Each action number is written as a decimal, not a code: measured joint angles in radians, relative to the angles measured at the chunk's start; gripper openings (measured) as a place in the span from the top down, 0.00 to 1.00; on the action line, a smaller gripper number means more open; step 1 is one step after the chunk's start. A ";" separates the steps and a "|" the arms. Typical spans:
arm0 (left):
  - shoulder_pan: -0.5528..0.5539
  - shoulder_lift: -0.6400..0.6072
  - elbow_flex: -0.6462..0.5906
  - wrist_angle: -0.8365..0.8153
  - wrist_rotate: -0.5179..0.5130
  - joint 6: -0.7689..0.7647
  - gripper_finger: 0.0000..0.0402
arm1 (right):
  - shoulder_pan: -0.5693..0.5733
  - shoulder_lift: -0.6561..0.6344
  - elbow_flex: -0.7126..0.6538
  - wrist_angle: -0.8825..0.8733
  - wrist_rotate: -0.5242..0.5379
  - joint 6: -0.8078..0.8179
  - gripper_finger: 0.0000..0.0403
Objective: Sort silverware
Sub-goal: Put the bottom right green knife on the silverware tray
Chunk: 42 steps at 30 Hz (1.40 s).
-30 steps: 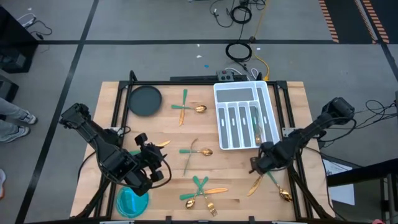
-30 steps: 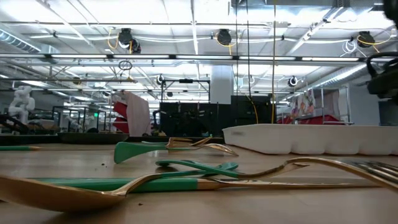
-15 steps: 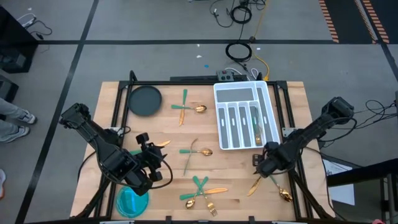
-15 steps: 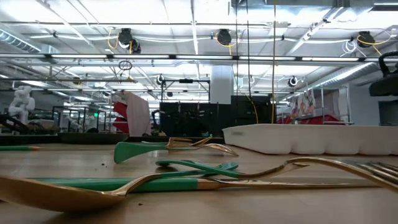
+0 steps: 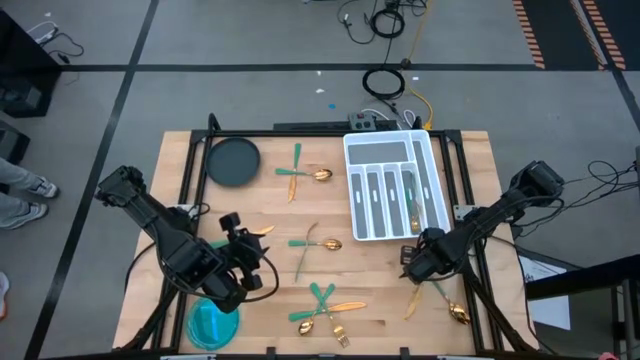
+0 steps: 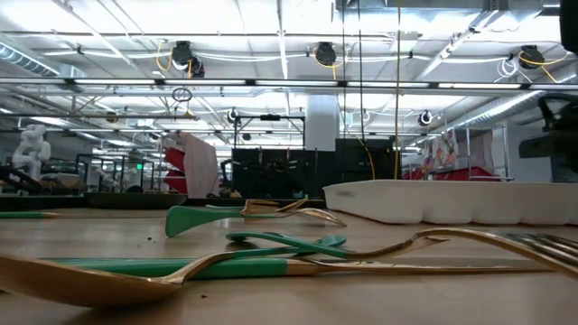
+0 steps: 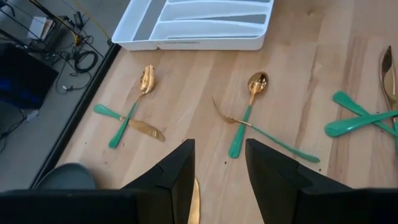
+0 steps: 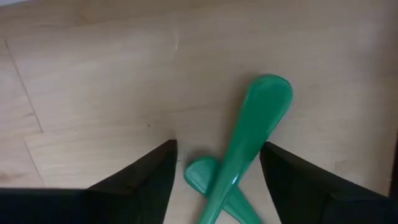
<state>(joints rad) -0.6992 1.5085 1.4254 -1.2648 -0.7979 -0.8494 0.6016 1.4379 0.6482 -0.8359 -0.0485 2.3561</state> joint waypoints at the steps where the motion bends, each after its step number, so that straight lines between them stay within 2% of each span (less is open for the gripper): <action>1: 0.006 0.000 0.000 -0.001 0.008 0.001 0.63 | 0.000 0.001 0.000 0.001 0.001 0.001 0.47; 7: 0.044 0.000 0.000 -0.001 0.042 0.028 0.63 | -0.042 0.000 -0.013 0.016 -0.010 -0.058 0.54; 10: 0.060 0.000 0.000 -0.007 0.049 0.092 0.63 | -0.046 0.000 -0.023 0.030 -0.009 -0.086 0.60; 15: 0.056 -0.036 -0.018 -0.146 0.009 0.151 0.63 | -0.047 -0.001 -0.039 0.045 -0.026 -0.099 0.78; 19: 0.050 -0.110 -0.070 -0.166 -0.022 0.149 0.63 | -0.048 -0.002 -0.040 0.052 -0.018 -0.144 0.95; 29: 0.049 -0.226 -0.121 -0.157 -0.033 0.149 0.63 | -0.046 0.012 0.045 -0.014 0.033 -0.151 0.99; 34: 0.042 -0.238 -0.121 -0.157 -0.035 0.149 0.63 | -0.046 0.010 0.121 -0.043 0.066 -0.173 0.99; 37: 0.033 -0.238 -0.121 -0.158 -0.045 0.150 0.63 | -0.048 0.008 0.177 -0.099 0.102 -0.177 0.99; 42: 0.029 -0.238 -0.121 -0.161 -0.057 0.150 0.63 | -0.068 0.008 0.272 -0.208 0.103 -0.231 0.99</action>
<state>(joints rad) -0.6701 1.2702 1.3048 -1.4254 -0.8549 -0.6998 0.5339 1.4456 0.9197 -1.0441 0.0547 2.1255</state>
